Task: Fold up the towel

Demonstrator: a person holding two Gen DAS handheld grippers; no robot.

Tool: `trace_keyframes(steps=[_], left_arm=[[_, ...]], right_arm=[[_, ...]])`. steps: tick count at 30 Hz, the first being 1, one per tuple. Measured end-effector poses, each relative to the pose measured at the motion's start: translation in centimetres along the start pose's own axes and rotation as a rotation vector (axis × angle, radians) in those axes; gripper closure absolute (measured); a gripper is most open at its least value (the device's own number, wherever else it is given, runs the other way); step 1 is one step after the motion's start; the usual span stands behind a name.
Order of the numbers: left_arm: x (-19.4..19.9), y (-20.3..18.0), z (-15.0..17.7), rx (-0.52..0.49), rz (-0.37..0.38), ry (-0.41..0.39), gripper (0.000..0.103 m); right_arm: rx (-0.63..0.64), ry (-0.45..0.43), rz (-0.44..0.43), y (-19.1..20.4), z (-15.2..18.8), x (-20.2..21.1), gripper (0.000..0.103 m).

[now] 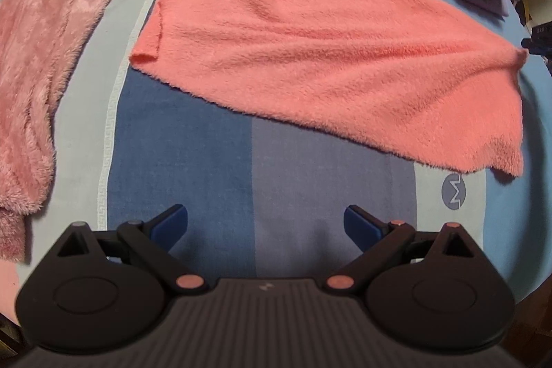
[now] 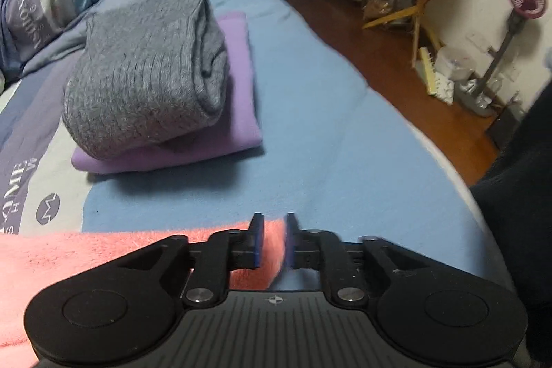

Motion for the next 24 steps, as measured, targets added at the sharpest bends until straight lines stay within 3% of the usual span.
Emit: trace_keyframes(steps=[2, 5, 11, 13, 17, 19, 20, 24], left_arm=[[0.0, -0.2, 0.0, -0.008, 0.002, -0.001, 0.004], [-0.1, -0.8, -0.1, -0.019, 0.013, 0.009, 0.004], [-0.2, -2.6, -0.1, -0.098, 0.034, 0.015, 0.004], [-0.3, -3.1, 0.0, -0.129, 0.033, 0.016, 0.004], [-0.1, -3.6, 0.5, -0.172, 0.027, 0.017, 0.004], [0.0, -3.7, 0.9, -0.189, 0.021, 0.020, 0.004], [-0.1, -3.7, 1.0, -0.197, 0.015, 0.023, 0.004], [-0.2, -3.7, 1.4, -0.218, 0.009, 0.033, 0.003]], right_arm=[[-0.028, -0.051, 0.055, -1.1, 0.9, 1.7, 0.062], [-0.076, -0.053, 0.022, -2.7, 4.0, 4.0, 0.062], [-0.048, 0.108, -0.188, -1.5, 14.1, 6.1, 0.063], [-0.060, 0.162, -0.220, -0.6, 16.5, 5.8, 0.065], [-0.119, 0.210, -0.219, 0.7, 18.9, 5.1, 0.075], [-0.126, 0.213, -0.198, 1.2, 19.2, 5.2, 0.088], [-0.129, 0.221, -0.203, 1.3, 19.2, 5.2, 0.102], [-0.149, 0.209, -0.241, 0.9, 19.3, 6.4, 0.102]])
Point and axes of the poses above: each gripper's, at about its wrist camera, not at the fingertips, and x roughly against the way its jaws point, y to its left, z to its underside, the point moved 5 cm from there along -x, roughly the way its jaws point, and after that the axes turned 8 degrees about y, right-handed, at the moved point
